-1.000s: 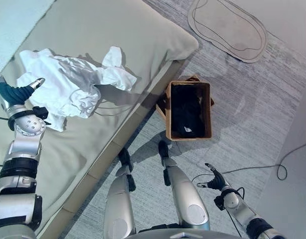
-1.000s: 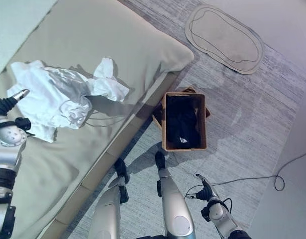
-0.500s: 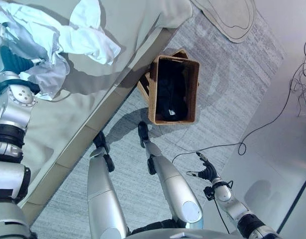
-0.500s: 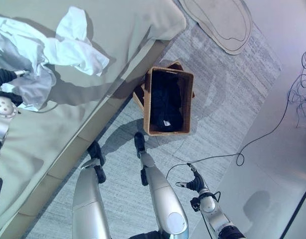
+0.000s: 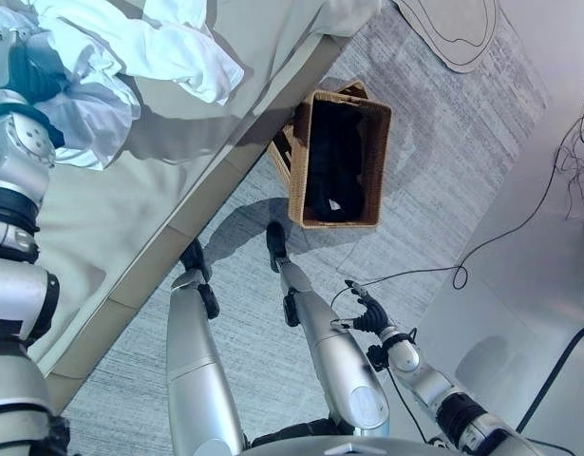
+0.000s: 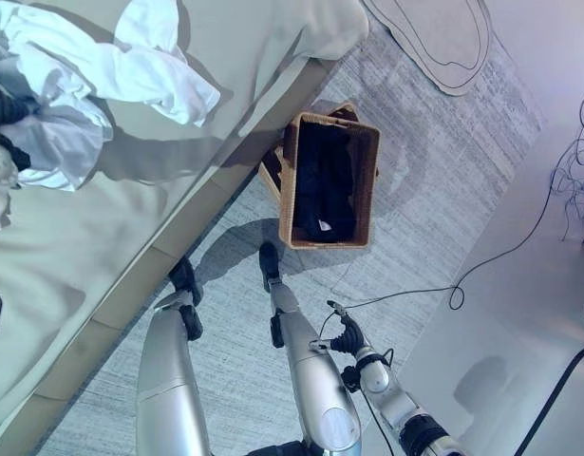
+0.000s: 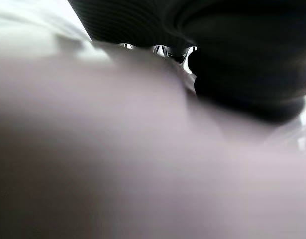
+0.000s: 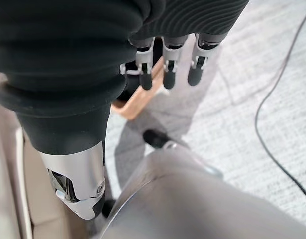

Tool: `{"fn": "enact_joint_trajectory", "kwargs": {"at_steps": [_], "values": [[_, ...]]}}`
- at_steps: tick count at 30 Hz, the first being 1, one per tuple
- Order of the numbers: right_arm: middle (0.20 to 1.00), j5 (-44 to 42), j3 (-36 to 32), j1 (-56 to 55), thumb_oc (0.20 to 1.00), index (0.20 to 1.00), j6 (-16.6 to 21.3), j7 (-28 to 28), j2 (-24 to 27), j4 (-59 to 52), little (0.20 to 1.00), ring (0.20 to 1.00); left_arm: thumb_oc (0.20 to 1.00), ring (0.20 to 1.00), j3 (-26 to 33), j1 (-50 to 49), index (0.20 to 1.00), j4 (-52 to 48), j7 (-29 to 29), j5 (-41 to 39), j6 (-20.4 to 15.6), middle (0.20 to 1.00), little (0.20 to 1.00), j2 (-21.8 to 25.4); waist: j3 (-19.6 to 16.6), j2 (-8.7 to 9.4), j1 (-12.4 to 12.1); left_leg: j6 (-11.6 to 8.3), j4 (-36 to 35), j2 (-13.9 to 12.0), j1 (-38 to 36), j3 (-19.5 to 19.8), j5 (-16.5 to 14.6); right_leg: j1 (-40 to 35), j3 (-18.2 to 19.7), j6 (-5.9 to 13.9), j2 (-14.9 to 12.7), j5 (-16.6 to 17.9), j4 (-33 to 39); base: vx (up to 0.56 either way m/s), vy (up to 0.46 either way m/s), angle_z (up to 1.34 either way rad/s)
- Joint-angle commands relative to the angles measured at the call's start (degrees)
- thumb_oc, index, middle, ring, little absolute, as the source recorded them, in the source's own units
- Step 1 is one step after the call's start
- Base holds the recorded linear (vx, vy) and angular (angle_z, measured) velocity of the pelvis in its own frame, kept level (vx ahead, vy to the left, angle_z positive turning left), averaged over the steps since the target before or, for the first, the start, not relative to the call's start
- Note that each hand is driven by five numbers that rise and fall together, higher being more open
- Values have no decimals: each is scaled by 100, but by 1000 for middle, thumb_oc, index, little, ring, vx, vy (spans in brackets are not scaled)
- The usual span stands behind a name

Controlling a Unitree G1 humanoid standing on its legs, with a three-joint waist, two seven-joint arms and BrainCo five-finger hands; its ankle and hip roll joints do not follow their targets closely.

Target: Pick up clothes into the bucket

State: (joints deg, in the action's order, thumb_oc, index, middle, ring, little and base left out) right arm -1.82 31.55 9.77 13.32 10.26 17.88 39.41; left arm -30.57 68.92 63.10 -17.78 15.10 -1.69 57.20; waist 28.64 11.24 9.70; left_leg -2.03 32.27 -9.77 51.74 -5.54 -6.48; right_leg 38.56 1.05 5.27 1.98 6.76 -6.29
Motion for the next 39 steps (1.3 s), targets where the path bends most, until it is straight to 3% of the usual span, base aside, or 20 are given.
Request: {"fn": "enact_joint_trajectory", "kwargs": {"at_steps": [1,4,6,7,8,9,10,13,14,15,17,21,30,39], "values": [[1000,41,92,-35,1000,1000,-4,-71,241,-118,1000,1000,200,200,-296,-466,200,383,461,275,199,200,200,71,116,327,-183,283,909,360,-411,-60,-1104,-249,183,484,-197,511,758,2,-67,5],[1000,122,75,-31,1000,1000,-15,-93,315,-35,1000,1000,200,200,-286,-563,200,9,439,407,218,200,200,25,116,228,-288,263,618,490,-666,19,-964,-437,74,464,-300,450,716,-1,-84,12],[1000,166,-54,-39,1000,1000,-32,-83,359,-7,1000,1000,200,200,-184,-773,200,-696,390,434,172,200,200,263,115,109,-419,247,380,590,-870,97,-842,-606,-28,453,-381,414,692,-56,-98,23],[1000,201,-109,-45,1000,1000,-41,-82,385,-12,1000,1000,200,200,-43,-958,200,-964,342,463,163,200,200,410,116,139,-394,267,224,693,-871,53,-553,-573,-76,421,-501,510,665,-109,-94,28],[1000,238,-151,-51,1000,1000,-53,-74,385,-1,1000,1000,200,200,91,-1129,200,-1187,297,458,127,200,200,498,115,96,-439,252,107,728,-979,77,-484,-660,-127,418,-539,494,651,-20,-68,39],[1000,267,-211,-44,1000,1000,-74,-58,404,38,1000,1000,200,200,269,-1332,200,-1438,255,430,101,200,200,556,111,-24,-531,214,-42,722,-1238,181,-624,-888,-168,446,-511,354,655,-9,-64,38],[1000,299,-284,-49,1000,1000,-94,-37,414,65,1000,1000,200,200,429,-1494,200,-1691,195,399,50,200,200,618,115,-23,-555,220,-223,812,-1312,150,-334,-896,-222,410,-615,437,615,-4,-62,34],[1000,384,-475,-115,1000,1000,-162,-44,461,65,1000,1000,200,200,1221,-2275,200,-2418,109,89,-62,200,200,714,47,-195,-691,193,-660,931,-1742,243,-162,-1227,-318,385,-694,376,634,-11,-53,26],[1000,383,-470,-115,1000,1000,-162,-44,464,65,1000,1000,200,200,1234,-2289,200,-2424,110,91,-61,200,200,715,48,-195,-685,193,-662,932,-1745,243,-161,-1229,-319,385,-695,376,635,47,-29,29],[1000,418,-590,-131,1000,1000,-220,-66,458,92,1000,1000,200,200,1785,-2711,200,-2637,71,-533,-243,200,200,536,-64,-311,-790,162,-946,990,-2025,298,-33,-1423,-385,364,-722,313,627,52,-11,17],[1000,513,-668,-182,1000,1000,-267,-79,503,73,1000,1000,200,200,2260,-3035,200,-2762,69,-1347,-551,200,200,280,-204,-435,-850,122,-1267,1031,-2341,345,110,-1642,-430,331,-737,228,620,81,-13,16],[1000,629,-865,-293,1000,1000,-338,-139,621,-172,1000,1000,200,200,2869,-3772,200,-3779,17,-1911,-860,200,200,288,-486,-691,-947,63,-1854,1140,-2996,475,331,-2068,-559,287,-771,56,606,90,8,26],[1000,684,-1057,-457,1000,1000,-305,-399,805,-815,1000,1000,200,200,3201,-4218,200,-4571,87,-2364,-1345,200,200,296,-1195,-911,-939,0,-2658,1199,-4019,599,585,-2817,-756,211,-741,-253,608,89,7,15],[1000,169,-1481,-318,1000,1000,65,-675,945,-3174,1000,1000,200,200,2954,-4322,200,-6005,879,-3426,-1837,200,200,272,-1994,-1048,-871,-28,-3188,1106,-4943,598,634,-3653,-884,177,-689,-540,705,85,-2,12]]}}
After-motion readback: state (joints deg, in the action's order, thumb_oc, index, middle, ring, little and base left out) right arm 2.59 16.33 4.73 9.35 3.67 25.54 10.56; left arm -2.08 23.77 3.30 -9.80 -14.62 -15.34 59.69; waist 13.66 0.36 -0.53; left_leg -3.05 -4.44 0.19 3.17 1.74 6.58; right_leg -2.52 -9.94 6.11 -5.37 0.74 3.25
